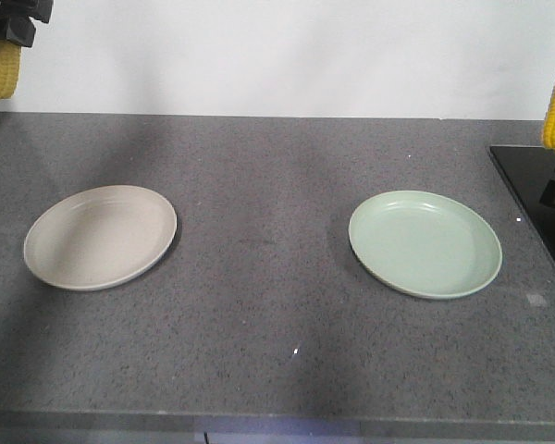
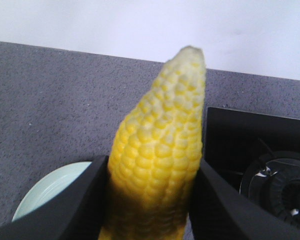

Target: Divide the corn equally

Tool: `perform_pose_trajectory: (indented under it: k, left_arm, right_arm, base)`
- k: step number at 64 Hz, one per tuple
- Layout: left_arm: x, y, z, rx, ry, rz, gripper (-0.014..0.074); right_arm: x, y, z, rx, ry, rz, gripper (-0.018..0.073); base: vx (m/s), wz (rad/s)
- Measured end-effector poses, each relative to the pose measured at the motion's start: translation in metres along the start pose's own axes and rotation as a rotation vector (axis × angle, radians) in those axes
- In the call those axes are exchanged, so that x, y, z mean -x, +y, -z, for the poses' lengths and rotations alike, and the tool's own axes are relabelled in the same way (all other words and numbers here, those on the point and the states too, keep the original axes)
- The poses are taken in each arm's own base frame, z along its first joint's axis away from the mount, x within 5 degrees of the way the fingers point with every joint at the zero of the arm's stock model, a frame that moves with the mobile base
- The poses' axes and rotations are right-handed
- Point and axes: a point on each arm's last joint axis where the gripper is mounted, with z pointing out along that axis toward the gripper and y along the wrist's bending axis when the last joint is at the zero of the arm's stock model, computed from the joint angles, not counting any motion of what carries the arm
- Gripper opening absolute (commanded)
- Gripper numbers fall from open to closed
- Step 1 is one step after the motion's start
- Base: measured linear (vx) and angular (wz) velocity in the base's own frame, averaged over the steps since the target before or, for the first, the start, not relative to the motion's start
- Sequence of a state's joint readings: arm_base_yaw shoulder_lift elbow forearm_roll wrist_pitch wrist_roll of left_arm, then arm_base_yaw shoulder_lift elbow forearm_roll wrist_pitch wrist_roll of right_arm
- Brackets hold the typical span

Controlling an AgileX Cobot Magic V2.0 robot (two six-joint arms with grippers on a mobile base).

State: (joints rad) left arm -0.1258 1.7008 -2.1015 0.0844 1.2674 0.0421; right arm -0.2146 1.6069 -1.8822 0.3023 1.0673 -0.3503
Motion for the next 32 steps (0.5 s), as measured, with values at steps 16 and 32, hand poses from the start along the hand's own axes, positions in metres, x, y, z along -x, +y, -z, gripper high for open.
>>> perform_pose_trajectory:
  k: [16,32]
  left_arm:
    - [-0.0001,0.0,0.0,0.0,0.001,0.0,-0.0006]
    - [-0.0001,0.0,0.0,0.0,0.001,0.0,-0.0006]
  right_arm:
    - [0.0,0.0,0.0,0.0,0.0,0.0,0.0216]
    - [0.0,0.0,0.0,0.0,0.0,0.0,0.0216]
  base:
    - [0.14,-0.04]
    - [0.12,0.01]
